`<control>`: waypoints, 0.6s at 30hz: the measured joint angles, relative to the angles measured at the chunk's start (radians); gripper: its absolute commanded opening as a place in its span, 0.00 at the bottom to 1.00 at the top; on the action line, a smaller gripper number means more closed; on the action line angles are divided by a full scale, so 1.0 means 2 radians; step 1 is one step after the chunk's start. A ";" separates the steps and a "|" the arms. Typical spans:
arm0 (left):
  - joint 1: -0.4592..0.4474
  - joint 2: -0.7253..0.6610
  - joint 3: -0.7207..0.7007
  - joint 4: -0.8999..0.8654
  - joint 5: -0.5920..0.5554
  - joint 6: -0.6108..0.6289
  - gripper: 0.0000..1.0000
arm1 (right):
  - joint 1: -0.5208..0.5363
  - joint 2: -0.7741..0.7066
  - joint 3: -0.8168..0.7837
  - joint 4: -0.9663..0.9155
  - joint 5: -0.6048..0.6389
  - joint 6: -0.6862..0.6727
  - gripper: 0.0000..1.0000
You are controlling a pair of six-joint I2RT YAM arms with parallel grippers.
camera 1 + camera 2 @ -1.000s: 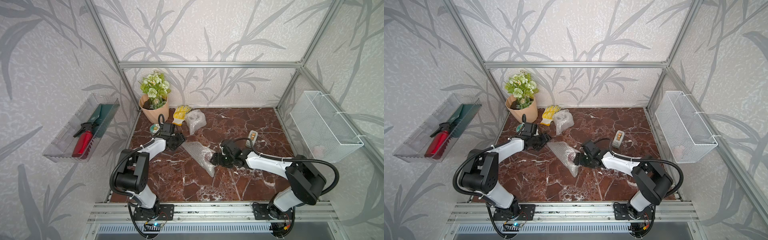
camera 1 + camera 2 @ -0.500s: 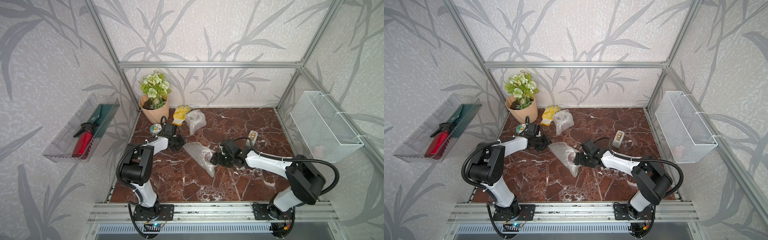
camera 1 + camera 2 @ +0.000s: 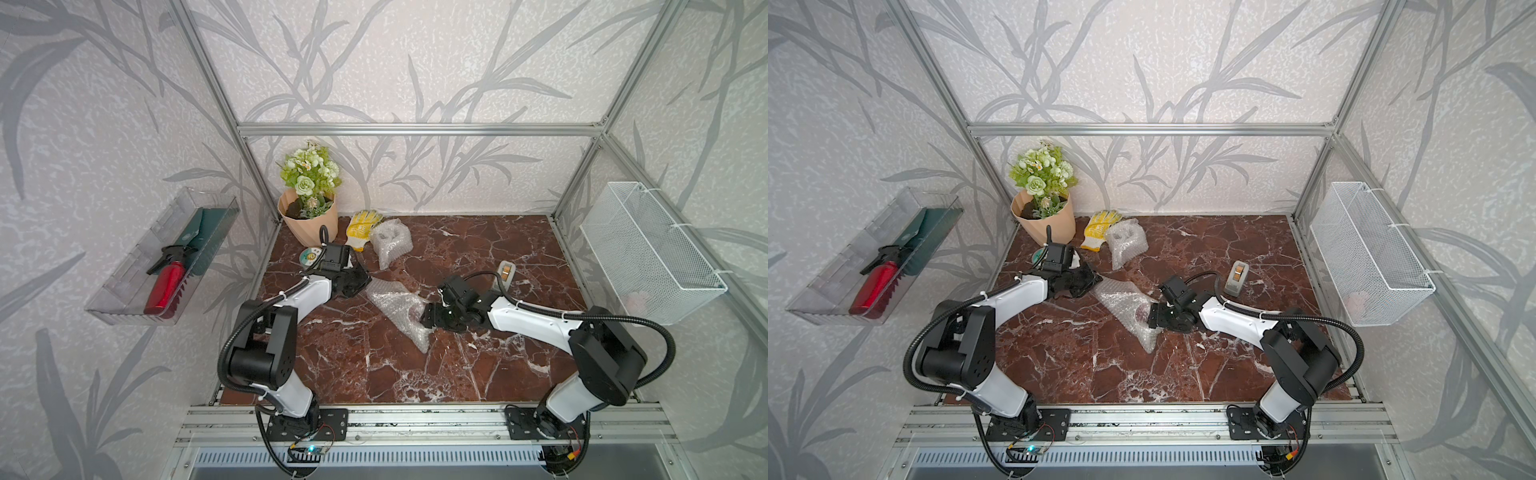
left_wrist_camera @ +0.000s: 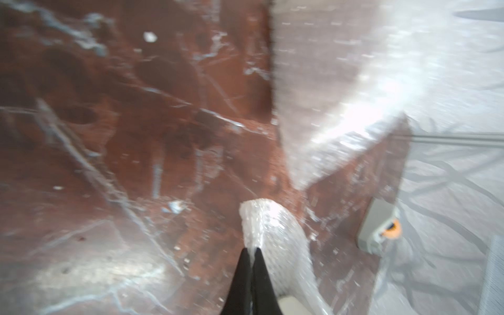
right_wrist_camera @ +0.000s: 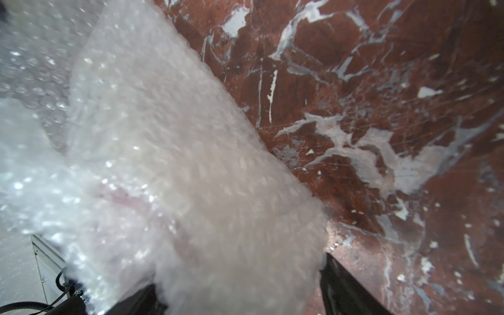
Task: Wrap mugs in bubble wrap
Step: Wrap the mug in bubble wrap.
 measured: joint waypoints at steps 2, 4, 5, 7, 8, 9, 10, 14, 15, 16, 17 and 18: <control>-0.004 -0.019 -0.007 0.013 0.015 0.001 0.00 | 0.000 0.004 0.006 -0.006 0.001 -0.002 0.80; -0.010 -0.038 -0.019 0.031 0.032 0.001 0.00 | 0.000 0.008 0.011 -0.010 0.001 -0.004 0.81; -0.011 -0.045 -0.024 0.038 0.039 0.001 0.00 | 0.000 0.010 0.013 -0.011 0.001 -0.004 0.81; -0.017 -0.059 -0.038 0.056 0.057 0.001 0.00 | 0.000 0.014 0.016 -0.013 0.001 -0.005 0.81; -0.021 -0.063 -0.042 0.064 0.064 0.000 0.00 | 0.000 0.015 0.017 -0.014 0.001 -0.006 0.81; -0.026 -0.068 -0.047 0.072 0.072 0.000 0.00 | 0.000 0.017 0.019 -0.016 0.001 -0.006 0.81; -0.030 -0.072 -0.051 0.080 0.078 0.000 0.00 | 0.000 0.019 0.022 -0.018 0.001 -0.008 0.81; -0.056 -0.095 -0.068 0.104 0.095 -0.003 0.00 | 0.000 0.022 0.024 -0.019 0.001 -0.010 0.81; -0.063 -0.101 -0.071 0.108 0.099 -0.004 0.00 | 0.000 0.023 0.025 -0.021 0.001 -0.010 0.81; -0.070 -0.107 -0.073 0.110 0.102 -0.005 0.00 | 0.000 0.024 0.027 -0.022 0.001 -0.010 0.81; -0.077 -0.112 -0.074 0.112 0.104 -0.005 0.00 | 0.000 0.025 0.028 -0.023 0.001 -0.011 0.81; -0.086 -0.117 -0.075 0.113 0.105 -0.006 0.00 | 0.000 0.026 0.030 -0.024 0.001 -0.011 0.81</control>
